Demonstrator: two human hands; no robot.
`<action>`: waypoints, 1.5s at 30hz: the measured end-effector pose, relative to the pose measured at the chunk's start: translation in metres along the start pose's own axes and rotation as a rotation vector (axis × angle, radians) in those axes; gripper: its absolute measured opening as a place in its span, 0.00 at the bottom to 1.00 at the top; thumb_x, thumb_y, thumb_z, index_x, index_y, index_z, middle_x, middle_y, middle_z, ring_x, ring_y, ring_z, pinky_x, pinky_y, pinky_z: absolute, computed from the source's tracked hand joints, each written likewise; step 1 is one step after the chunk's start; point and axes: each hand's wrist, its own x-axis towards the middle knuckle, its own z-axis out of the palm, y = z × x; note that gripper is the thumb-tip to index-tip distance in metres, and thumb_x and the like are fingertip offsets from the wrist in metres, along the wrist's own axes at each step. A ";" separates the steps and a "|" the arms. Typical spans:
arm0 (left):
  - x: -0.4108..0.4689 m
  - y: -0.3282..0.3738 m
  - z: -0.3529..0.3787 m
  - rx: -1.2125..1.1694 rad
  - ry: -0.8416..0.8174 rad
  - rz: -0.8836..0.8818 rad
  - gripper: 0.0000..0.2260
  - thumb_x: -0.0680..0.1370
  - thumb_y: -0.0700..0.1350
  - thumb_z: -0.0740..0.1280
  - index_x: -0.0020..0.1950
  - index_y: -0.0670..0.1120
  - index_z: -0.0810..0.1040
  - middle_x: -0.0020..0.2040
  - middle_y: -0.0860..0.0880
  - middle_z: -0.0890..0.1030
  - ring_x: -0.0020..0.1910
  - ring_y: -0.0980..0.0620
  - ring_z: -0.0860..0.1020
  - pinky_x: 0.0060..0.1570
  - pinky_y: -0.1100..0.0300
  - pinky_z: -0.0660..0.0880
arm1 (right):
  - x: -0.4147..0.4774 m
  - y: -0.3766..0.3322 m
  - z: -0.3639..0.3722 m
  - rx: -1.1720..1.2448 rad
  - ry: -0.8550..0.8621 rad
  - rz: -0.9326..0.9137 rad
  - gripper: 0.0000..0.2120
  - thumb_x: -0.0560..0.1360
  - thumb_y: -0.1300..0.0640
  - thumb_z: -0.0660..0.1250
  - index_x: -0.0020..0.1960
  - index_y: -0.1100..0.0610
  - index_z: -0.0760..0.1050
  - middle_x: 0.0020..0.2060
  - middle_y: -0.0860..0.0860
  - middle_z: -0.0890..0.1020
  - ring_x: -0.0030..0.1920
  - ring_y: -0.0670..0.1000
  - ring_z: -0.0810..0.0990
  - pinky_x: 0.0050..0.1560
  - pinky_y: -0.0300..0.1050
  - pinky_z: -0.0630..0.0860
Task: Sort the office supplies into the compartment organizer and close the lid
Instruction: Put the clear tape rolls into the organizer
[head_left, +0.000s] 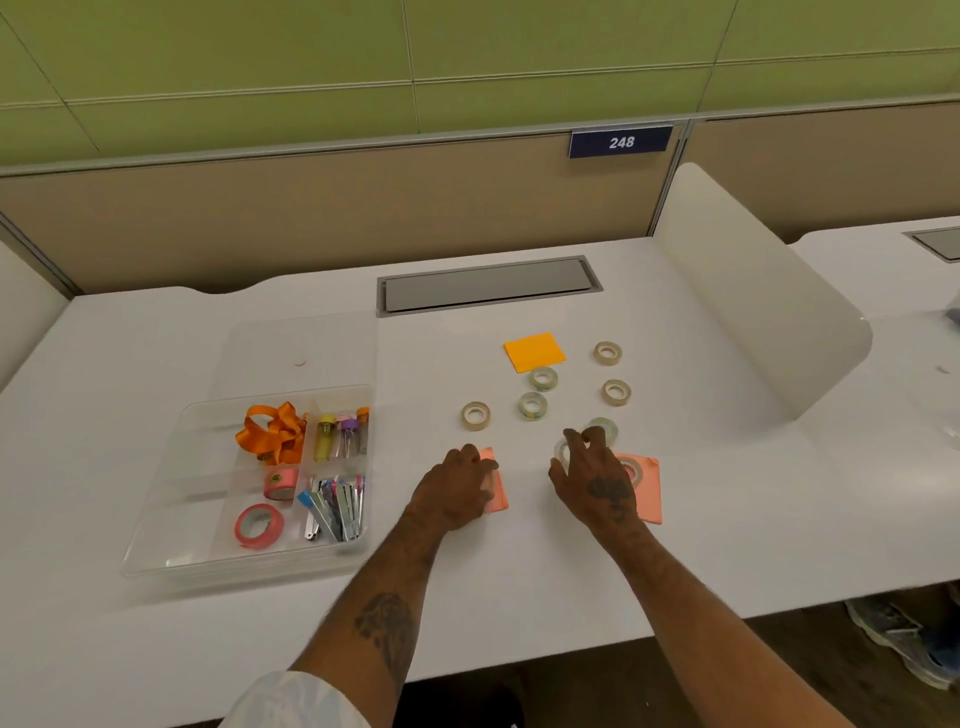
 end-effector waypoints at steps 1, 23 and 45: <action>-0.002 -0.004 -0.004 -0.023 0.042 -0.003 0.21 0.80 0.51 0.62 0.73 0.51 0.67 0.70 0.46 0.67 0.67 0.45 0.67 0.60 0.49 0.73 | 0.001 -0.006 0.001 0.026 0.007 -0.009 0.23 0.75 0.51 0.66 0.67 0.58 0.71 0.61 0.58 0.73 0.52 0.60 0.79 0.45 0.51 0.77; -0.187 -0.233 -0.078 -0.018 0.372 -0.243 0.23 0.80 0.54 0.61 0.73 0.47 0.67 0.68 0.48 0.71 0.65 0.46 0.71 0.59 0.50 0.72 | -0.025 -0.298 0.067 0.146 -0.090 -0.534 0.24 0.77 0.48 0.63 0.71 0.55 0.68 0.61 0.57 0.75 0.61 0.58 0.73 0.59 0.51 0.74; -0.234 -0.335 -0.047 -0.009 0.236 -0.269 0.26 0.79 0.57 0.61 0.75 0.49 0.64 0.76 0.49 0.63 0.74 0.48 0.61 0.66 0.51 0.66 | -0.074 -0.392 0.120 -0.045 -0.207 -0.622 0.28 0.77 0.42 0.62 0.74 0.51 0.63 0.65 0.53 0.75 0.63 0.54 0.74 0.62 0.50 0.73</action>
